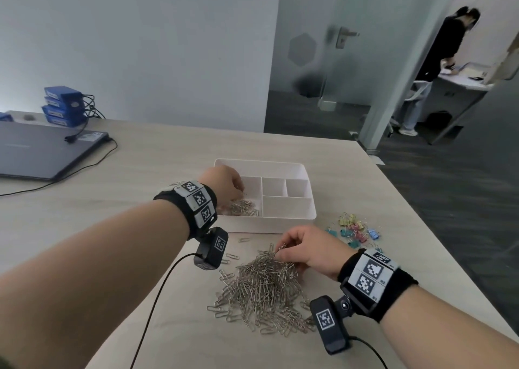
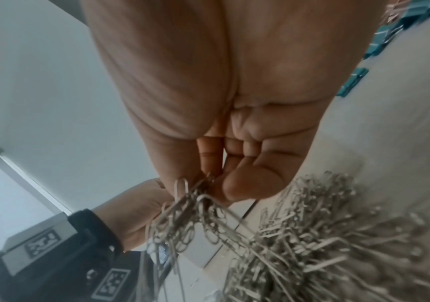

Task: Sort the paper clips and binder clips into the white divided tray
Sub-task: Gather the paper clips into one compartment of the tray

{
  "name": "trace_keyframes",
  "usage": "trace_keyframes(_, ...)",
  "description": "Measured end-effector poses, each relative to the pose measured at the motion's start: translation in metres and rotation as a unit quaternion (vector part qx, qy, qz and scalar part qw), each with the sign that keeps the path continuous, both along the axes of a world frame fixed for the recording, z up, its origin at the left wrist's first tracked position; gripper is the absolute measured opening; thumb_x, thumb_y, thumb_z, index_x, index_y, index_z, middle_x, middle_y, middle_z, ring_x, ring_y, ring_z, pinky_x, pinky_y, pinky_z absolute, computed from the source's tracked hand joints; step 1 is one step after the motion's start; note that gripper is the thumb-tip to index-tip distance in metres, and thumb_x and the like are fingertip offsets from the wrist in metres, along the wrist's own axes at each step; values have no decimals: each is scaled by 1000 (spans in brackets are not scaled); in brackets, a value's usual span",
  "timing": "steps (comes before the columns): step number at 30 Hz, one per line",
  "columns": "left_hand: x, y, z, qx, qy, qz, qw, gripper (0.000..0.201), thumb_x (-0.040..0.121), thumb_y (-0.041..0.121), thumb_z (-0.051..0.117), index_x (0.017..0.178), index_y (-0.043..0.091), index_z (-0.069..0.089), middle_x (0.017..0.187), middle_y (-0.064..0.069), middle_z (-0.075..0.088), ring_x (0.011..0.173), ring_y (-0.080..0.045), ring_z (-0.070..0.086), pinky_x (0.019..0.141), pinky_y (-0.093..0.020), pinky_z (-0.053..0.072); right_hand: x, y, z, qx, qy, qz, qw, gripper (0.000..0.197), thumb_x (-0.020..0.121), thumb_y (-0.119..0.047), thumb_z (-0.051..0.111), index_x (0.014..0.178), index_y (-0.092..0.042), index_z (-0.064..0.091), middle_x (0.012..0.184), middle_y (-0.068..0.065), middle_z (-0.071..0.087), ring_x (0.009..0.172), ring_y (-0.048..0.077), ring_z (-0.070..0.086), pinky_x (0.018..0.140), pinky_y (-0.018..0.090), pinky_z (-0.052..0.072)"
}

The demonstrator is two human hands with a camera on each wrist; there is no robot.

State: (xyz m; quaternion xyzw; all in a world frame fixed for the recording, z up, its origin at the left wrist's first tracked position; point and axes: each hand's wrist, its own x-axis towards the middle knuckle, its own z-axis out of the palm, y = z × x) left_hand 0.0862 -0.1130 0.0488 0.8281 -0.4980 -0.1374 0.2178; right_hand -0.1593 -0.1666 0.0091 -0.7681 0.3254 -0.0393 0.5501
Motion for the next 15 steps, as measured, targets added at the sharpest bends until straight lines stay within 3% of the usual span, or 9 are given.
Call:
trace_keyframes(4, 3, 4, -7, -9, 49, 11, 999, 10, 86, 20, 72, 94, 25, 72, 100, 4, 73, 84, -14, 67, 66, -24, 51, 11, -3, 11, 21, -41, -1, 999, 8, 83, -7, 79, 86, -9, 72, 74, 4, 68, 58, 12, 59, 53, 25, 51)
trace_keyframes(8, 5, 23, -4, -87, 156, 39, 983, 10, 90, 20, 68, 99, 22, 73, 96, -1, 73, 75, -17, 70, 49, -24, 53, 31, -9, 25, 44, -76, -23, 996, 10, 82, -3, 78, 85, -7, 70, 72, 5, 66, 54, 12, 58, 51, 24, 50)
trace_keyframes(11, 6, 45, -4, -117, 180, 46, 976, 7, 91, 23, 67, 95, 21, 72, 90, -3, 74, 84, -24, 72, 49, -24, 55, 51, -14, 39, 61, -104, -35, 992, 11, 84, -1, 75, 83, -9, 68, 70, 5, 64, 55, 12, 57, 50, 23, 50)
trace_keyframes(15, 5, 73, -19, -87, 197, 30, 976, 6, 90, 23, 67, 93, 22, 72, 88, -6, 74, 80, -18, 71, 52, -25, 55, 84, -25, 56, 65, -140, -69, 986, 11, 85, -2, 74, 84, -11, 68, 70, 5, 65, 57, 13, 57, 51, 22, 50)
